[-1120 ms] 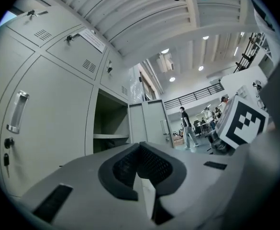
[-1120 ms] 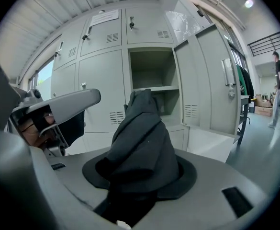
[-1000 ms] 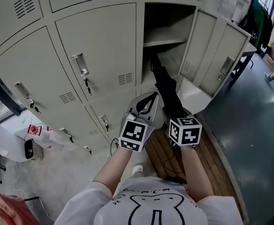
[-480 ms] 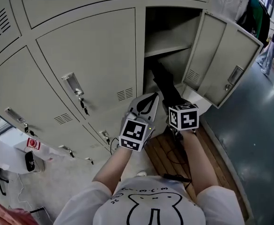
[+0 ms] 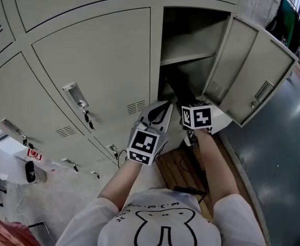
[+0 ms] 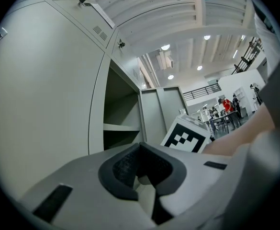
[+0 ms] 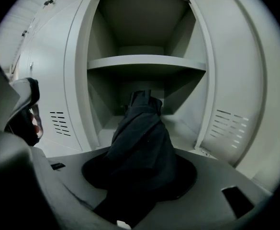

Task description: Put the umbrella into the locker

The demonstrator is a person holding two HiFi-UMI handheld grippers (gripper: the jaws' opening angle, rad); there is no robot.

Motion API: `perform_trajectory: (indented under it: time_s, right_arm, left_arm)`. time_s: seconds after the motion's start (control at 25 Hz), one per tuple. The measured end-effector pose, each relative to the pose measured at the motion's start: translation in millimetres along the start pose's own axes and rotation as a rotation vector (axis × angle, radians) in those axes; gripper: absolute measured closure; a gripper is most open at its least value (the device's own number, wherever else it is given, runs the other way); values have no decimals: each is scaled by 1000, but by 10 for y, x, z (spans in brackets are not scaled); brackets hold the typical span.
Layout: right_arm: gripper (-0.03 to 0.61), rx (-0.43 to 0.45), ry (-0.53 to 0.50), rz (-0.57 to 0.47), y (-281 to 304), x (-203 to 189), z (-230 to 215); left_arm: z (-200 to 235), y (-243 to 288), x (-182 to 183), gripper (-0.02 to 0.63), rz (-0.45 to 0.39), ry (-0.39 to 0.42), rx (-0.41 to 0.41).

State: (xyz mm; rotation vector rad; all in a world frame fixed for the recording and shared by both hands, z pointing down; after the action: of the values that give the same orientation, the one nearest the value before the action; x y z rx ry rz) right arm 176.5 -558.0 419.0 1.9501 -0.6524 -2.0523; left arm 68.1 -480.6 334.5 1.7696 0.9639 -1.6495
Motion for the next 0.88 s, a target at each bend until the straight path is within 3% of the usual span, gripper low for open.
perform_trajectory:
  time_s: [0.28,0.64,0.88]
  right_arm:
    - [373,26,-88,44,488,157,-55]
    - [368,69,-112,64,1024,239,-64]
    - [353,36,-107,180,1188,211,-81]
  left_arm:
    - [161,126,37,597,6,5,36]
    - [353,223,-26,597,43,-1,82]
    - [407,275,-98,597,61,-20,97]
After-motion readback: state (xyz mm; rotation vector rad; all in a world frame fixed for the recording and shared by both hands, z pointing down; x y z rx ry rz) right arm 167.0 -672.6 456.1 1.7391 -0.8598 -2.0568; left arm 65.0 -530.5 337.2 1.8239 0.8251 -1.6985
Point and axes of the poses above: the fingertips, and each gripper's own axes: y forward along the fingers, z to its left, x out of its top, the point moved 3 cm from there along -y, backward along the fingers, and after that the axes turned 5 degrees about -x, right-handed, at the moved point
